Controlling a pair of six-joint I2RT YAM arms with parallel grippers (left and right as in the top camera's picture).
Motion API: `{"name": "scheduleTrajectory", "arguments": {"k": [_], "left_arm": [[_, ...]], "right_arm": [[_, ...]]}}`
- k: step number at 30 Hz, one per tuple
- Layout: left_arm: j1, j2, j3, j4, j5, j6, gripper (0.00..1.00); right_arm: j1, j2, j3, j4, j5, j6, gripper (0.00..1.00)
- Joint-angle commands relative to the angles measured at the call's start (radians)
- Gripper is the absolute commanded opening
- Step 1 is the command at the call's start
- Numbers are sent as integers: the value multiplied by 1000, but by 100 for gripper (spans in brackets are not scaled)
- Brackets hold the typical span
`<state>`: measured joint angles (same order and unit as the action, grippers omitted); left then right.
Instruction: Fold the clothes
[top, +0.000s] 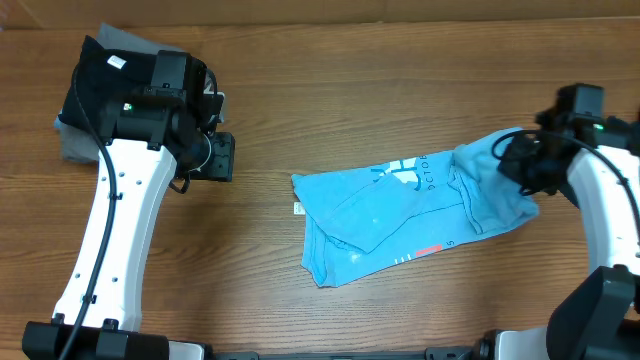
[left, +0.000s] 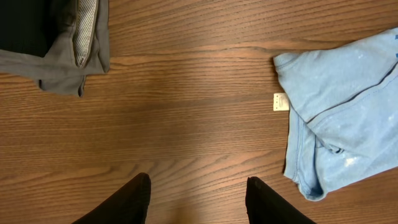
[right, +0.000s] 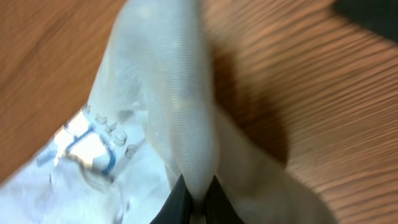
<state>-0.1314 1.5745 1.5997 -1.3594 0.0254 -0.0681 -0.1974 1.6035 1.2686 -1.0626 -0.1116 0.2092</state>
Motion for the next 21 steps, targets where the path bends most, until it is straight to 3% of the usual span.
{"name": "scheduleTrajectory", "arguments": {"k": [1, 5, 10, 12, 14, 21], "left_arm": [[-5, -11, 16, 9, 5, -7, 52], [-5, -11, 16, 11, 13, -7, 53], [-5, -11, 16, 10, 17, -7, 52], [-5, -11, 16, 11, 17, -7, 53], [-5, -11, 16, 10, 17, -7, 53], [-5, -11, 16, 10, 21, -7, 56]], "right_arm": [[117, -6, -1, -14, 10, 4, 4], [259, -6, -27, -5, 24, 8, 4], [365, -5, -117, 65, 117, 129, 4], [385, -5, -158, 106, 88, 159, 16], [397, -5, -177, 118, 58, 158, 35], [380, -50, -114, 111, 65, 128, 37]]}}
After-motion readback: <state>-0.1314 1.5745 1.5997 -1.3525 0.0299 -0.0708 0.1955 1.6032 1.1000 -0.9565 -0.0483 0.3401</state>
